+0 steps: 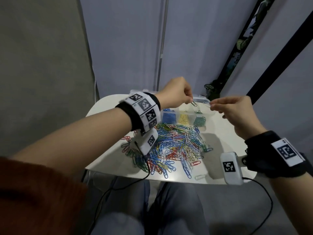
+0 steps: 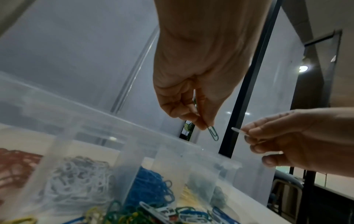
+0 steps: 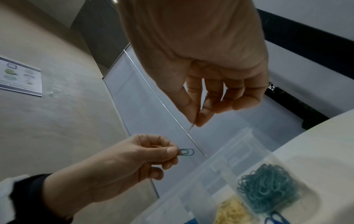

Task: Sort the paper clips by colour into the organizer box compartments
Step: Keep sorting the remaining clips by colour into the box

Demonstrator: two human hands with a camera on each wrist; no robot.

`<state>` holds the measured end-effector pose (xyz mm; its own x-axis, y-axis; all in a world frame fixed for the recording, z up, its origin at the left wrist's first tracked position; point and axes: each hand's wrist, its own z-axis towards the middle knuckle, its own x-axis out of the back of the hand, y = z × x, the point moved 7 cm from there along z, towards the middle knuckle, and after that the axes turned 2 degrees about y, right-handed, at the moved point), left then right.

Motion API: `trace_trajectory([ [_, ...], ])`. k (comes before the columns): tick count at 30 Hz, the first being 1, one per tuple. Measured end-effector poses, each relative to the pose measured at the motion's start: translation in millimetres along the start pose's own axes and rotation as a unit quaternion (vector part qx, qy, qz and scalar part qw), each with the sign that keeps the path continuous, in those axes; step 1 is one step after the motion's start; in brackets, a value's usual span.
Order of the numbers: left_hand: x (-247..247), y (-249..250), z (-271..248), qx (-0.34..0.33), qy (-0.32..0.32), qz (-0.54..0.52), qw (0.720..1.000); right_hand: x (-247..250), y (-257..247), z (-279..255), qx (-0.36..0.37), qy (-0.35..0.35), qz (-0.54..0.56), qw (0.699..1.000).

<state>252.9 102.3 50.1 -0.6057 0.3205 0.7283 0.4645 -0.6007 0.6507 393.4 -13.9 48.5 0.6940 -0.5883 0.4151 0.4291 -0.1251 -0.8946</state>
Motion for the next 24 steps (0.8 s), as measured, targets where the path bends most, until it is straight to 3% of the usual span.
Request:
trace_trajectory([
  [8,-31,10,15,0.018,-0.022,-0.022,0.999,4,5,4,-0.002,0.012,0.006,1.0],
  [11,-22,8,10,0.018,-0.017,0.008,1.0,-5,2,5,-0.004,0.001,0.008,1.0],
  [14,10,-5,-2,0.023,0.027,0.026,0.999,-26,-15,5,0.019,-0.022,0.007,1.0],
  [20,84,-83,-44,0.147,0.136,0.055,0.978,-96,-53,3,0.05,-0.101,-0.025,0.993],
  [24,92,-121,-75,0.229,0.09,0.088,0.965,-137,-54,1,0.045,-0.141,-0.069,0.987],
])
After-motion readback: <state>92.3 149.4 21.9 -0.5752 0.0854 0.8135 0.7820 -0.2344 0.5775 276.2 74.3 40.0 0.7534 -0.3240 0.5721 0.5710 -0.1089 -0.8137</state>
